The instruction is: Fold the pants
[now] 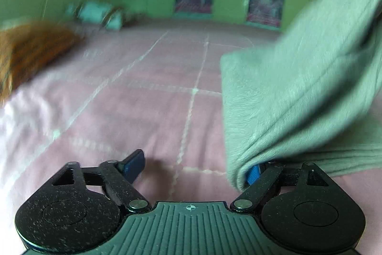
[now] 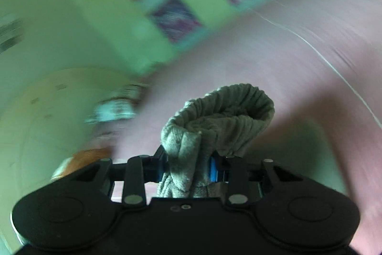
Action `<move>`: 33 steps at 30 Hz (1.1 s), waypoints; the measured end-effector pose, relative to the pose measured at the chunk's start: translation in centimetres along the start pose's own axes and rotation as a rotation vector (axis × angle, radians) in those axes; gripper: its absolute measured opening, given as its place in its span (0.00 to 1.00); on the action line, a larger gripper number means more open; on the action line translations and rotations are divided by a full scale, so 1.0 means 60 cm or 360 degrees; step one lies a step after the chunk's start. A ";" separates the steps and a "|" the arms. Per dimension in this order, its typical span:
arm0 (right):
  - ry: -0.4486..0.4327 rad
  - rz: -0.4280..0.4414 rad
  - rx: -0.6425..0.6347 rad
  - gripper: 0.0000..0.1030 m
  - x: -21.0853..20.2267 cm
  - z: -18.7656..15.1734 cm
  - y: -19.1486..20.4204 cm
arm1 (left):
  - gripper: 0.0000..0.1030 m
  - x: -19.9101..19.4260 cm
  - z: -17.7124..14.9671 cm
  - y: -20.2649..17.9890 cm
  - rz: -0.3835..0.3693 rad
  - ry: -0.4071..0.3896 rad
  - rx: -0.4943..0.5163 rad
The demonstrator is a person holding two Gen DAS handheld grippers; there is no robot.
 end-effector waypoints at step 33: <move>0.0070 -0.0378 0.0624 0.20 -0.057 -0.139 -0.299 | 0.88 -0.021 0.003 -0.030 0.0003 -0.0084 0.0148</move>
Point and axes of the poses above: each gripper's, at about its wrist camera, not at the fingertips, and x roughly the way its jaws point, y to its left, z to its top, the point moved 7 cm from there along x, roughly the way its jaws point, and after that the axes turned 5 degrees about -x, right-handed, at the moved point
